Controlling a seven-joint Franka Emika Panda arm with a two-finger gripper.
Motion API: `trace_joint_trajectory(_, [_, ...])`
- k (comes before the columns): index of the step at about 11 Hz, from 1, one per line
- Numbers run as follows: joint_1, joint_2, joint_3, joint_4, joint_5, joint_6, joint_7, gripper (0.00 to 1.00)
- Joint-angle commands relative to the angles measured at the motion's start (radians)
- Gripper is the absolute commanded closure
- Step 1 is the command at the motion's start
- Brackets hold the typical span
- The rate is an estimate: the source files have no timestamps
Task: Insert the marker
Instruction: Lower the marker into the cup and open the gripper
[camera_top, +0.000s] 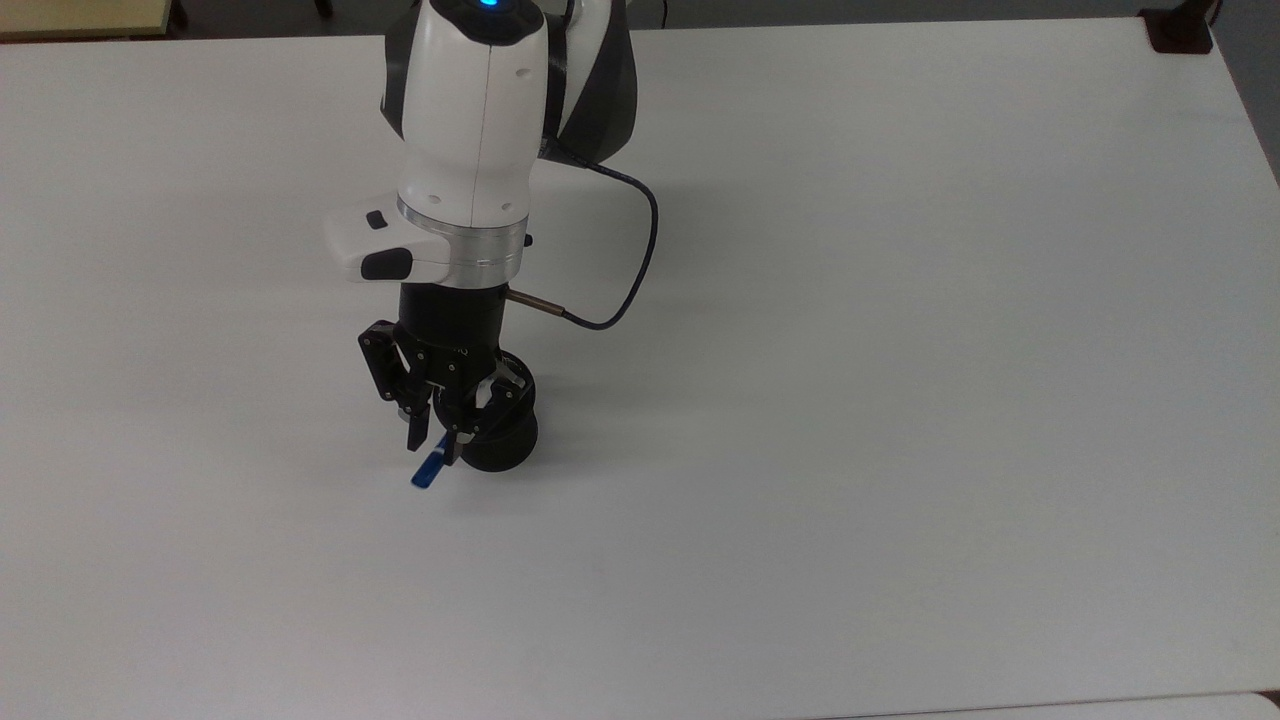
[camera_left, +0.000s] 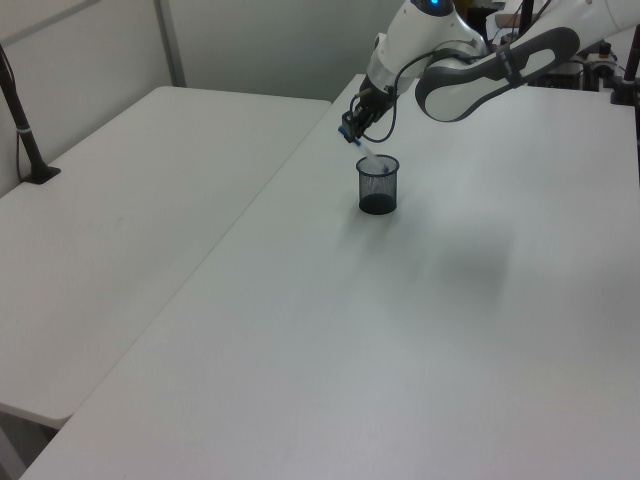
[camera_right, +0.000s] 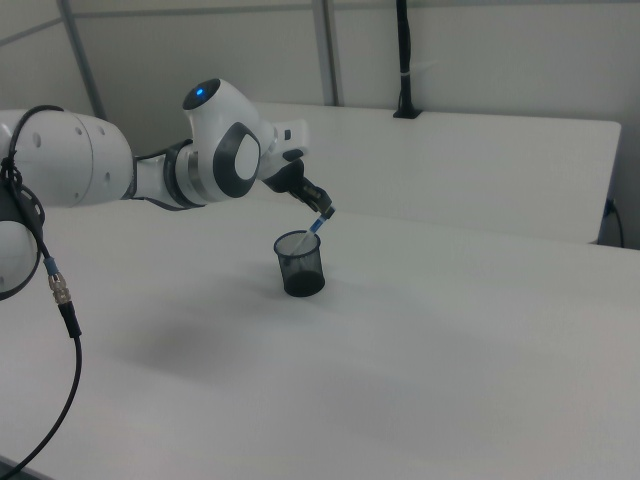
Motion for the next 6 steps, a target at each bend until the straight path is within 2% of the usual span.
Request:
trace_joint_trajectory(1, [0.013,-0.025,-0.003,-0.035,-0.021,0.022,0.027,0.14])
trace_joint_trajectory(2, [0.015,-0.026,0.000,-0.035,-0.019,0.019,0.027,0.00])
trace_joint_trajectory(4, [0.023,-0.038,0.006,-0.034,-0.019,-0.004,0.019,0.00])
trace_joint_trajectory(6, [0.065,-0.090,0.008,-0.028,-0.013,-0.168,-0.008,0.00])
